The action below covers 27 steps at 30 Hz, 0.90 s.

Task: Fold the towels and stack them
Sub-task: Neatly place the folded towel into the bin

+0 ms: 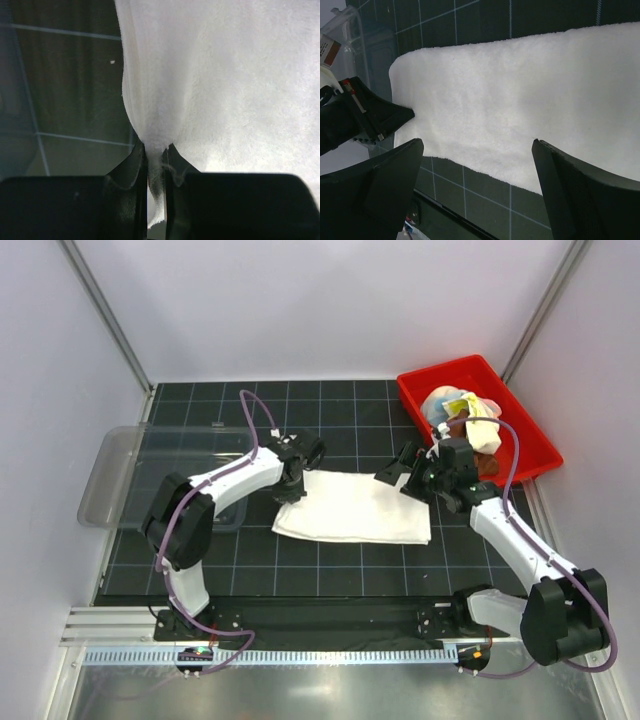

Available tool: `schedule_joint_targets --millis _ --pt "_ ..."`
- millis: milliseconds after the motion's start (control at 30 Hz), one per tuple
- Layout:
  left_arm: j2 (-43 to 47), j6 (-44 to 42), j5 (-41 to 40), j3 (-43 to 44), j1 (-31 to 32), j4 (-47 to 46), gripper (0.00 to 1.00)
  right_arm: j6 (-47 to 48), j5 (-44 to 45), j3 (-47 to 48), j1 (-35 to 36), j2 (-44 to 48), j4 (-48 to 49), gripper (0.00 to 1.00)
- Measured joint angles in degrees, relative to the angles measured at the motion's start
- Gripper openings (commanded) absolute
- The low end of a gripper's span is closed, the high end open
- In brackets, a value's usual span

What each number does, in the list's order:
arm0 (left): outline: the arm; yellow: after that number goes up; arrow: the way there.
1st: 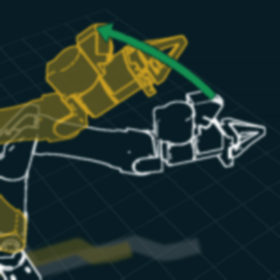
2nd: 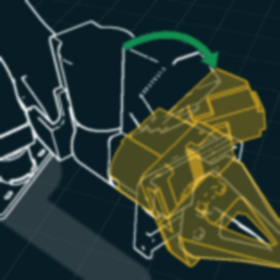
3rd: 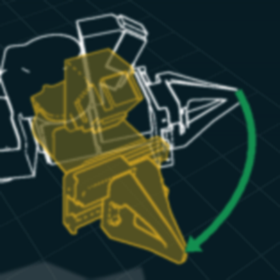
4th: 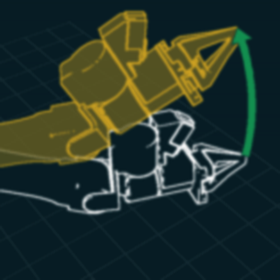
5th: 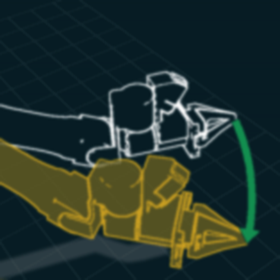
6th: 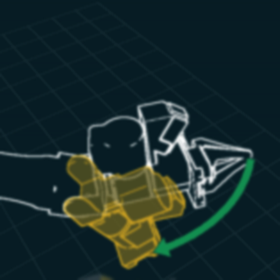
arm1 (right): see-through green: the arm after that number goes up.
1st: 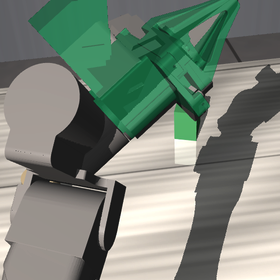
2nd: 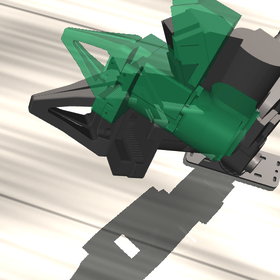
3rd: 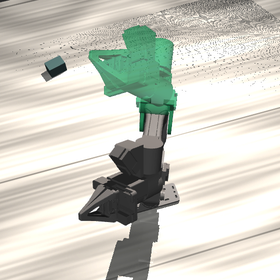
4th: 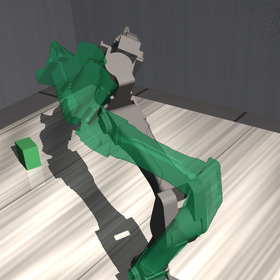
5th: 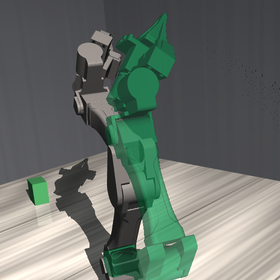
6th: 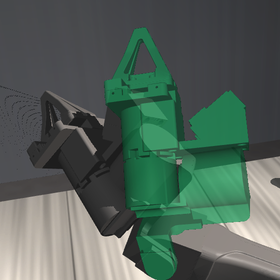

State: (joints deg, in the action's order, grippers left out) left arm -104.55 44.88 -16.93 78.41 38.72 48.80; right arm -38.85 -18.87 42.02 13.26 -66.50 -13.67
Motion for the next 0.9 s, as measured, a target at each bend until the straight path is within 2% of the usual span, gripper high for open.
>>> schedule_joint_targets --millis 133,400,533,733,900 --pt "0.1 -1.1 -4.9 2.4 0.2 5.9 0.0 0.3 0.1 1.8 0.0 0.6 -2.4 1.0" --pt "1.5 -4.3 -16.1 14.2 0.2 16.7 0.0 1.2 0.3 1.9 0.0 1.6 -6.0 1.0" --pt "2.8 -6.8 -21.0 15.5 -1.0 20.5 0.0 1.7 0.3 2.5 0.0 1.7 -7.3 1.0" --pt "6.3 -12.5 -25.7 15.3 -7.1 22.6 0.0 2.4 0.3 2.7 0.0 1.7 -7.8 1.0" --pt "13.7 -17.4 -26.4 11.6 -15.4 19.4 0.0 3.7 0.8 2.8 0.0 1.6 -8.1 1.0"
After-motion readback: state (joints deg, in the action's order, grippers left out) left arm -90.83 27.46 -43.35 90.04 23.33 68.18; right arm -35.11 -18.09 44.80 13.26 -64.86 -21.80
